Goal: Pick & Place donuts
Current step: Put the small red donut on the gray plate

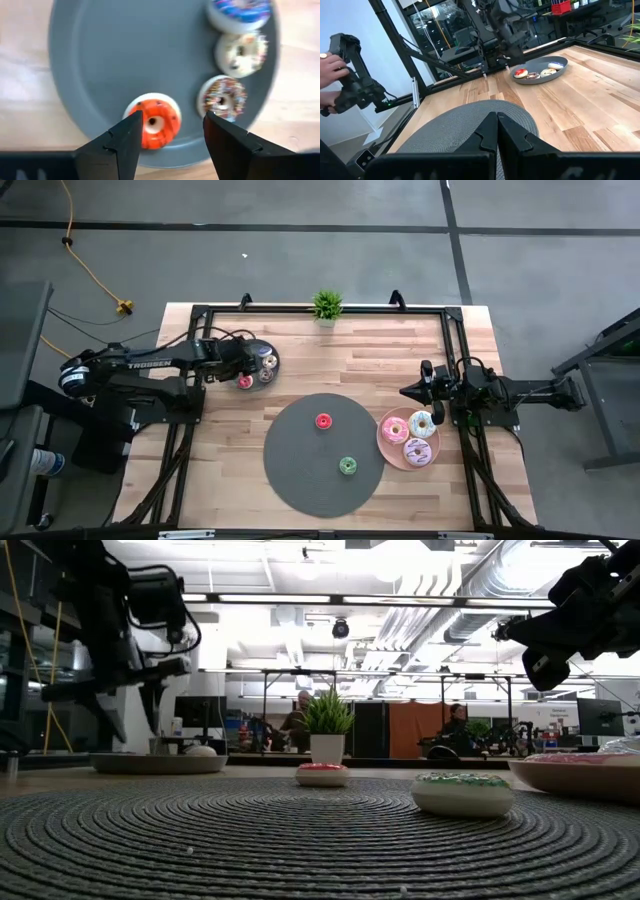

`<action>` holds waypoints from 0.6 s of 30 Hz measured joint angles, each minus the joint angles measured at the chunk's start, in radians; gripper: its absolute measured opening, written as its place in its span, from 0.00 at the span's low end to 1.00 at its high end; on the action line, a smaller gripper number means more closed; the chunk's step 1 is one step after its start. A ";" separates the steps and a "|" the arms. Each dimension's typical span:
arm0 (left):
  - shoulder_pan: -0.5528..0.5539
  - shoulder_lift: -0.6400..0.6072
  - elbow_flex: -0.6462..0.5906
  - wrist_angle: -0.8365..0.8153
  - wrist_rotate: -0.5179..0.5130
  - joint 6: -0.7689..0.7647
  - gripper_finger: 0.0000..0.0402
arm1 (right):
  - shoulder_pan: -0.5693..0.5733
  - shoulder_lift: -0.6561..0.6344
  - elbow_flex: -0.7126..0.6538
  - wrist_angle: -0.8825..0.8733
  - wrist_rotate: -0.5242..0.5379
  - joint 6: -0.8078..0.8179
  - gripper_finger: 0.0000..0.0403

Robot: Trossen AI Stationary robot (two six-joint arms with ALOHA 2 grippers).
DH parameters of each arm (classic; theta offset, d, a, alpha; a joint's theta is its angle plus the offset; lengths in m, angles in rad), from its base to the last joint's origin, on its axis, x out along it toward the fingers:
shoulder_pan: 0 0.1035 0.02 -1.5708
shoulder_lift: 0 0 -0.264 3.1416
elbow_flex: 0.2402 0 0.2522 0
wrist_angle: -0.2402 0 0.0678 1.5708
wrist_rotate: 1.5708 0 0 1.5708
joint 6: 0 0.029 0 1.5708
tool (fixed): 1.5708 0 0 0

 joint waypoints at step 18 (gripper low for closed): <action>0.000 -0.005 0.042 0.302 0.337 0.530 0.50 | 0.000 0.000 0.000 0.000 0.000 0.000 0.00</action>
